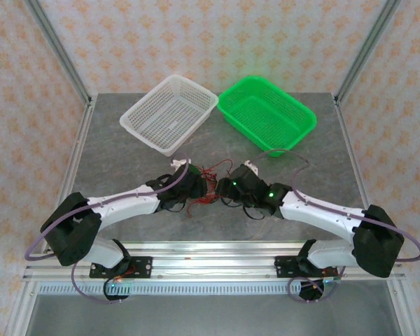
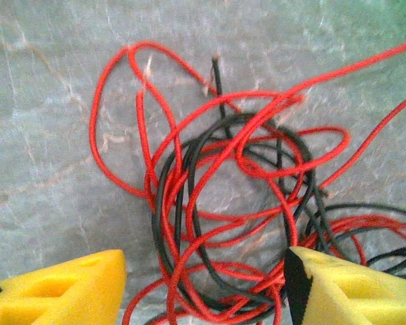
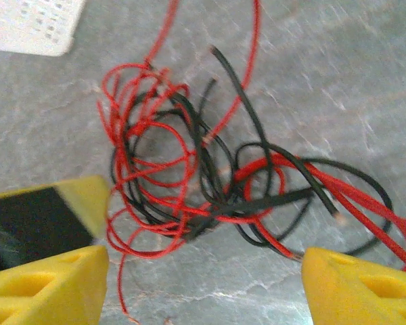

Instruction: Untangle the cables

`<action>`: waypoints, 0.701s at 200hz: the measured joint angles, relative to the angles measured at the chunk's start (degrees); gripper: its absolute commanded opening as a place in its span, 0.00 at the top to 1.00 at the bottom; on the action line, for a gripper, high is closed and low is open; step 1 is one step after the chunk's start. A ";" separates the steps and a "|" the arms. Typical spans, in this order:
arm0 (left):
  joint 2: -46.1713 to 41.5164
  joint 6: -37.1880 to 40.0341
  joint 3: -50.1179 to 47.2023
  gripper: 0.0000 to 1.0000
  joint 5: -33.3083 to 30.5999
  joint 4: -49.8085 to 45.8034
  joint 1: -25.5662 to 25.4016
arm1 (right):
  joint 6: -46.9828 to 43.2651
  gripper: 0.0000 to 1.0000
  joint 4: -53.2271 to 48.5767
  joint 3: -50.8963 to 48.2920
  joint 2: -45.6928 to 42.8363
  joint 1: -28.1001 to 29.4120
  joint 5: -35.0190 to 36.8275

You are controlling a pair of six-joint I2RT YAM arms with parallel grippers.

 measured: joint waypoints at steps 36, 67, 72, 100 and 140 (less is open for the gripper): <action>4.96 2.29 6.16 0.35 -3.78 -1.42 0.00 | 4.37 0.24 2.29 -1.99 3.52 0.09 0.26; 12.11 4.28 9.90 0.35 -5.86 -1.81 0.00 | 5.53 0.22 4.07 -1.07 8.15 0.09 2.40; 13.38 4.68 10.45 0.35 -6.32 -1.95 0.00 | 5.55 0.22 4.22 -0.68 9.05 0.09 2.73; 19.04 5.73 13.03 0.35 -8.50 -2.32 0.00 | 5.55 0.25 5.60 1.95 14.73 0.09 4.46; 21.38 6.12 13.81 0.35 -10.80 -2.78 0.00 | 3.98 0.60 8.31 3.21 20.70 -3.15 5.49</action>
